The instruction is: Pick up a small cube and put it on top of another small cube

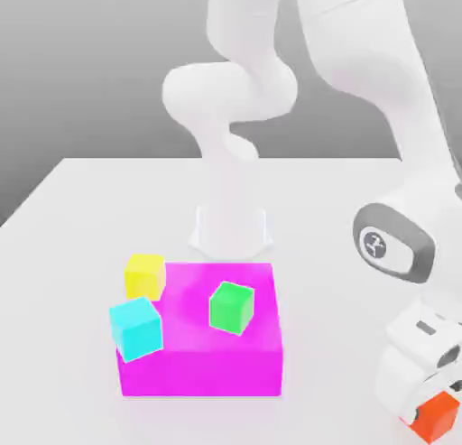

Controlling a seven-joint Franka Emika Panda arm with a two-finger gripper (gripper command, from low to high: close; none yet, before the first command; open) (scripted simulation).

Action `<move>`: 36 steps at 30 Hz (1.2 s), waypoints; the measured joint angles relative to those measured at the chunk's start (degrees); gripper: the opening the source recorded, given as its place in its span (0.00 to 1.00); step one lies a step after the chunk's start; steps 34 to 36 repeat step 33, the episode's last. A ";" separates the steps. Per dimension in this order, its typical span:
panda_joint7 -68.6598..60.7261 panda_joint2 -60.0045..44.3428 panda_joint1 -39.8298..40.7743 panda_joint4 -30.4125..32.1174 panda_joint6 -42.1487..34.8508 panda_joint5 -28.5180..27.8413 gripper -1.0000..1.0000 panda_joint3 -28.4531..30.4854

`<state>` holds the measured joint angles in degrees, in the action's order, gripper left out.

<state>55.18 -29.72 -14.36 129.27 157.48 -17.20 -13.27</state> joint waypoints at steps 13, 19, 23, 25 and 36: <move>-0.86 14.65 7.02 5.24 -9.25 6.42 0.00 0.81; 3.44 26.82 16.95 11.25 -15.02 10.27 0.00 8.55; 6.00 35.08 24.58 15.31 -18.78 13.33 0.00 11.69; 7.18 39.18 26.62 17.34 -20.56 15.02 0.00 13.79; 8.02 35.37 28.84 21.61 -12.21 16.88 1.00 16.14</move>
